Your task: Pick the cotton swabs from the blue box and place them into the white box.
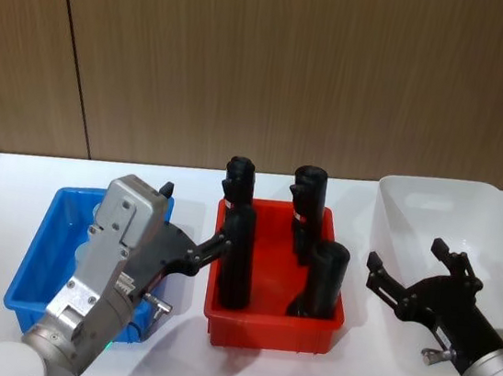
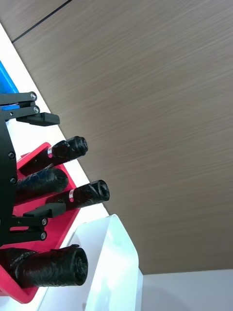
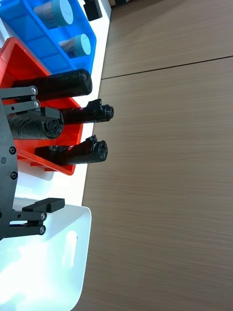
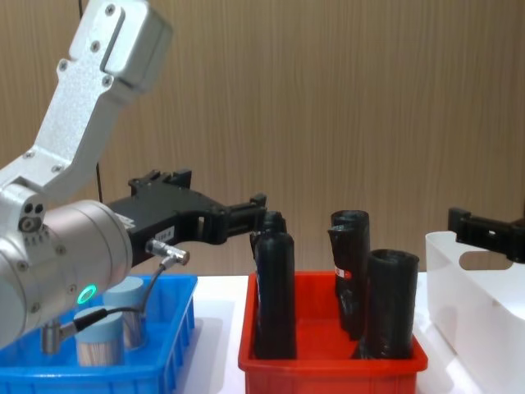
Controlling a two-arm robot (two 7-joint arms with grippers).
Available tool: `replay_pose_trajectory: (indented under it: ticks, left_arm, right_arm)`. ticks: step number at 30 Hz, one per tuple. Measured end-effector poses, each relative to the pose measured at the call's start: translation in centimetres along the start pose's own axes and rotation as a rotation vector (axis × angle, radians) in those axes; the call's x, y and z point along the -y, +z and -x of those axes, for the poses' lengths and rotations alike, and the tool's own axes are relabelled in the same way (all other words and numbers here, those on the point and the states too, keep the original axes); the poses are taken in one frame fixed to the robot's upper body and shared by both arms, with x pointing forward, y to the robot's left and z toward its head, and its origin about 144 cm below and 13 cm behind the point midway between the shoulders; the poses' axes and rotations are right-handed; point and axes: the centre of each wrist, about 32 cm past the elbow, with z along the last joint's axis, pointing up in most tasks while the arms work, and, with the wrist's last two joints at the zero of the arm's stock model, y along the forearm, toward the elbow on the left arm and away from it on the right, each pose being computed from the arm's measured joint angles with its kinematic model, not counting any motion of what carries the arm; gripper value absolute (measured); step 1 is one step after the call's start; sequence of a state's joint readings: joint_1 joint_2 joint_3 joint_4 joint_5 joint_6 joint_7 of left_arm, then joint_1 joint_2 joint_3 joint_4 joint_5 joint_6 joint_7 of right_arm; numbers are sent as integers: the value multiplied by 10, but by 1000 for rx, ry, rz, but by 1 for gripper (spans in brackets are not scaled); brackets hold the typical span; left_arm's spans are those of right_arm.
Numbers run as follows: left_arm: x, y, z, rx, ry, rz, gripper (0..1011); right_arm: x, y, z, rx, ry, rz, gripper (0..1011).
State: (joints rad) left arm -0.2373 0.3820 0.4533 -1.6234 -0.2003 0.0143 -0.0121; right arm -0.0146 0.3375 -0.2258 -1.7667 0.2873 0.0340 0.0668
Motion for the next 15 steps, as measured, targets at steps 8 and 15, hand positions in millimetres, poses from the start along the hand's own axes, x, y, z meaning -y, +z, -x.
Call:
replay_pose_trajectory:
  ticks: [8, 15]
  left_arm:
    - [-2, -5, -8, -2, 9, -24, 1004]
    - [-8, -12, -23, -46, 49, -66, 1004]
  right_arm:
    - [0, 0, 0, 0, 0, 0, 1002]
    - [0, 0, 0, 0, 0, 0, 1002]
